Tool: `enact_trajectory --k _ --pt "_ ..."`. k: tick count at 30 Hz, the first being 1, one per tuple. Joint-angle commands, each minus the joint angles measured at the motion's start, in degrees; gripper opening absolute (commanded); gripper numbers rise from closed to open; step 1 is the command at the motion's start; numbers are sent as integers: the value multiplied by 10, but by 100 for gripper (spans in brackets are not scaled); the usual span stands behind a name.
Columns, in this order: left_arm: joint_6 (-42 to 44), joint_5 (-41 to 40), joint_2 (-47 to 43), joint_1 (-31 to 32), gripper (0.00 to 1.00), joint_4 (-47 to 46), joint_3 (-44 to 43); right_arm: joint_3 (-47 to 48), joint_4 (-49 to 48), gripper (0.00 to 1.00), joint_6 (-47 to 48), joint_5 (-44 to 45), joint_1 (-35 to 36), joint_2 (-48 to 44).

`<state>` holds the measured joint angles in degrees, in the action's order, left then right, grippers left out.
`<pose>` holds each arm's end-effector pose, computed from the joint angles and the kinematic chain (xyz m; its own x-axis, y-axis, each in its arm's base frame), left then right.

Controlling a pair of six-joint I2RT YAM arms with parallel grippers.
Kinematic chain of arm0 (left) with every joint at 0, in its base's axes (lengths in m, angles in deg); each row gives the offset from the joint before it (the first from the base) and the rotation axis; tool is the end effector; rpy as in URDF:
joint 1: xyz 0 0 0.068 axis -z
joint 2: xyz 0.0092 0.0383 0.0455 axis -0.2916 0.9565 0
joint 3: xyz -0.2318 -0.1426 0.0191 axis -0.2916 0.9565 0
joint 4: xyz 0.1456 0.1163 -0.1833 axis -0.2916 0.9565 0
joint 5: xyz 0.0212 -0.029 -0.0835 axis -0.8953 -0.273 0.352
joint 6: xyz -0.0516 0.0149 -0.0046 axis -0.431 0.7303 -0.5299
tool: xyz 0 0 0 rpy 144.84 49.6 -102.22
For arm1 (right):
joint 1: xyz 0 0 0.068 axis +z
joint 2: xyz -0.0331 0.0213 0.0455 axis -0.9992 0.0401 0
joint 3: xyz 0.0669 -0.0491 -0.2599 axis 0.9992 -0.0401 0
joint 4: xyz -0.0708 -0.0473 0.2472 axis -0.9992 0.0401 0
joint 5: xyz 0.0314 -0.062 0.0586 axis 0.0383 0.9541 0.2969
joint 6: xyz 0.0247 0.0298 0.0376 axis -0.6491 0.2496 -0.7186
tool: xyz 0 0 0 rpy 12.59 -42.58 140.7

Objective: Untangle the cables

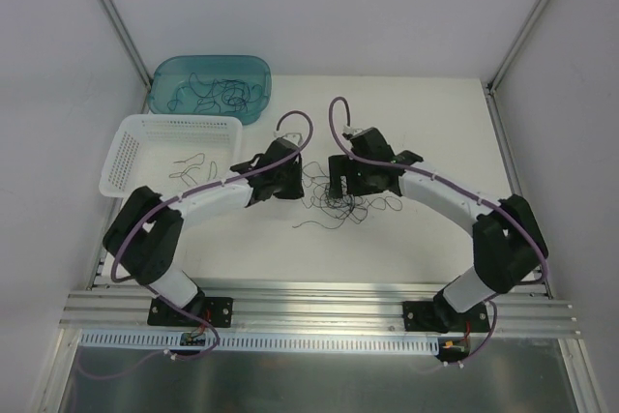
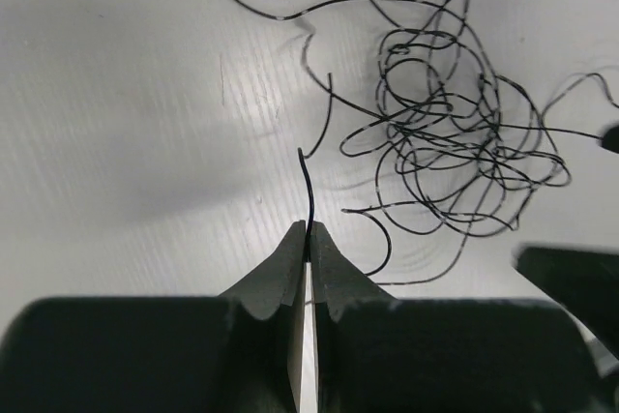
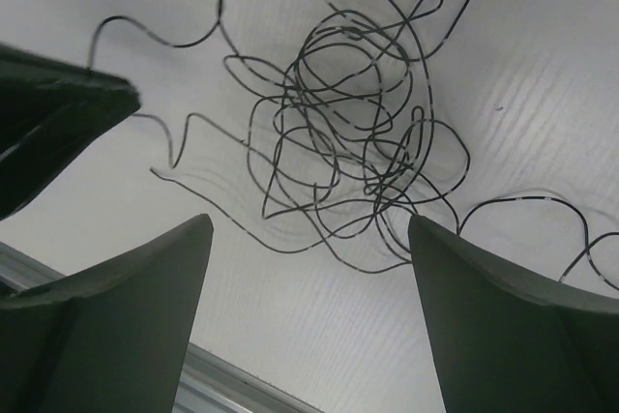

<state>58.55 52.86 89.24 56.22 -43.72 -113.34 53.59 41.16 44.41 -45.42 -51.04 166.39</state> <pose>0.2711 -0.2195 0.2060 -0.7578 -0.0230 -0.6521 0.2635 0.9034 -0.3381 0.2601 0.1970 0.2477 -0.6567 -0.3378 -0.6743 -0.5604 0.8169 0.1366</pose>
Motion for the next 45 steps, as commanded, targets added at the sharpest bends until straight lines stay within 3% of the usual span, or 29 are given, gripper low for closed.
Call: enact_trajectory --k 1,9,14,20,22,25,30,37,45 --pt "-10 12 -71 -3 0 -6 29 49 -15 86 -15 23 9 61" --pt "-10 20 -159 -2 0 10 61 106 7 82 -52 87 37 170" --pt "-10 21 -203 -3 0 32 62 106 14 72 -73 122 44 199" --pt "3 -2 -267 -9 0 90 23 70 21 39 -80 165 36 197" --pt "9 0 -283 -20 0 114 5 46 21 24 -81 171 28 183" --pt "16 15 -298 -61 0 162 -31 4 21 11 -82 175 -8 155" --pt "33 39 -330 -132 0 224 -97 -63 21 5 -78 167 -82 91" --pt "63 55 -348 -212 0 285 -198 -107 47 4 -59 146 -220 6" --pt "101 30 -334 -270 0 351 -357 -107 71 6 -53 124 -291 -34"
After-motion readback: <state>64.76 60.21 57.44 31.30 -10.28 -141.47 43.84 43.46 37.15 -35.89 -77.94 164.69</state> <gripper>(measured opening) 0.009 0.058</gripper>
